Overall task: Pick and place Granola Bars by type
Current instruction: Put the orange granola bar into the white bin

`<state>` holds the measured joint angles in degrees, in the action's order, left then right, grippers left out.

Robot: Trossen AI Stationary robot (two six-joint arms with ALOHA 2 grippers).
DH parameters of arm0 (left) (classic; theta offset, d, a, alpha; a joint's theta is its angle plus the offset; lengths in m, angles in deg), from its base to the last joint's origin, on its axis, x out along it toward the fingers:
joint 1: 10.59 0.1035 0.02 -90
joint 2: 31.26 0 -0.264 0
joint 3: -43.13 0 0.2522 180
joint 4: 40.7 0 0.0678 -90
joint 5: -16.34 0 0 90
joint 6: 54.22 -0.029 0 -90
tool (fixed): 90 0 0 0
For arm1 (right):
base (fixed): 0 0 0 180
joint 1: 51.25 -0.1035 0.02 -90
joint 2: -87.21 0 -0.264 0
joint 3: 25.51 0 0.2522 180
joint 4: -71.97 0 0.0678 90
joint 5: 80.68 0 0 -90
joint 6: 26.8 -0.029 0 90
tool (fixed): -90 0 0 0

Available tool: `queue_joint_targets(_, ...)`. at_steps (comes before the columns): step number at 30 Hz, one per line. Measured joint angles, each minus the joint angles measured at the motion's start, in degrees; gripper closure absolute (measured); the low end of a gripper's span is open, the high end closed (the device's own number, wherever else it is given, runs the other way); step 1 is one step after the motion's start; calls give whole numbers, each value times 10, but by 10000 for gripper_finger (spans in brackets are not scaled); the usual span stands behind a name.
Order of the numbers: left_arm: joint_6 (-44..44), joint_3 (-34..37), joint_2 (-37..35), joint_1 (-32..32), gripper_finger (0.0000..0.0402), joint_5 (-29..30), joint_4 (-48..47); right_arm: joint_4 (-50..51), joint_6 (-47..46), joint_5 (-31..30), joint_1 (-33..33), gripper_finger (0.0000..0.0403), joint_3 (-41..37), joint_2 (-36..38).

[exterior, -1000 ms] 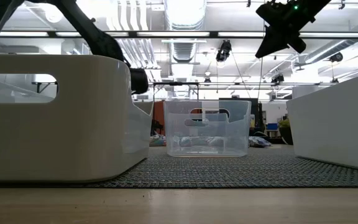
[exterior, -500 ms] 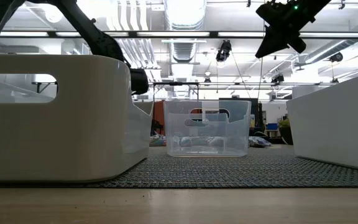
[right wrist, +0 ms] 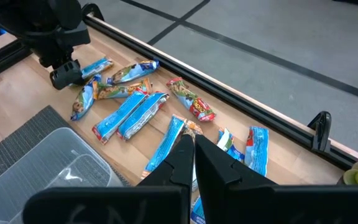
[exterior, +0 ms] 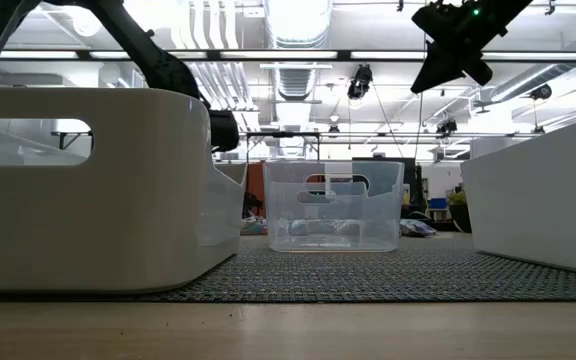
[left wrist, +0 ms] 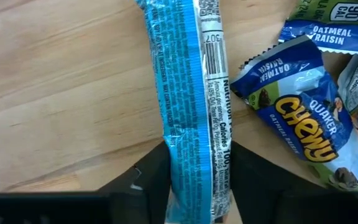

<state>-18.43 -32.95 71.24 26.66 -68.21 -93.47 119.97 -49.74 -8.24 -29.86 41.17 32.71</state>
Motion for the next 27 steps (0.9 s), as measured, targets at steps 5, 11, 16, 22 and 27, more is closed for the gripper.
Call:
queue_joint_targets(5,-5,0,0,0,300,-2,0,0,0,0,0,394,0,0)
queue_joint_targets(11,-9,0,0,0,312,-4,0,0,1,-1,0,394,0,0)
queue_joint_targets(16,-15,0,-2,0,317,-5,-1,0,2,-1,0,394,0,0)
queue_joint_targets(22,-27,-21,-11,1,317,-6,-26,0,3,-1,0,394,0,0)
queue_joint_targets(27,-41,-54,-21,2,317,13,-59,0,4,-1,0,394,0,0)
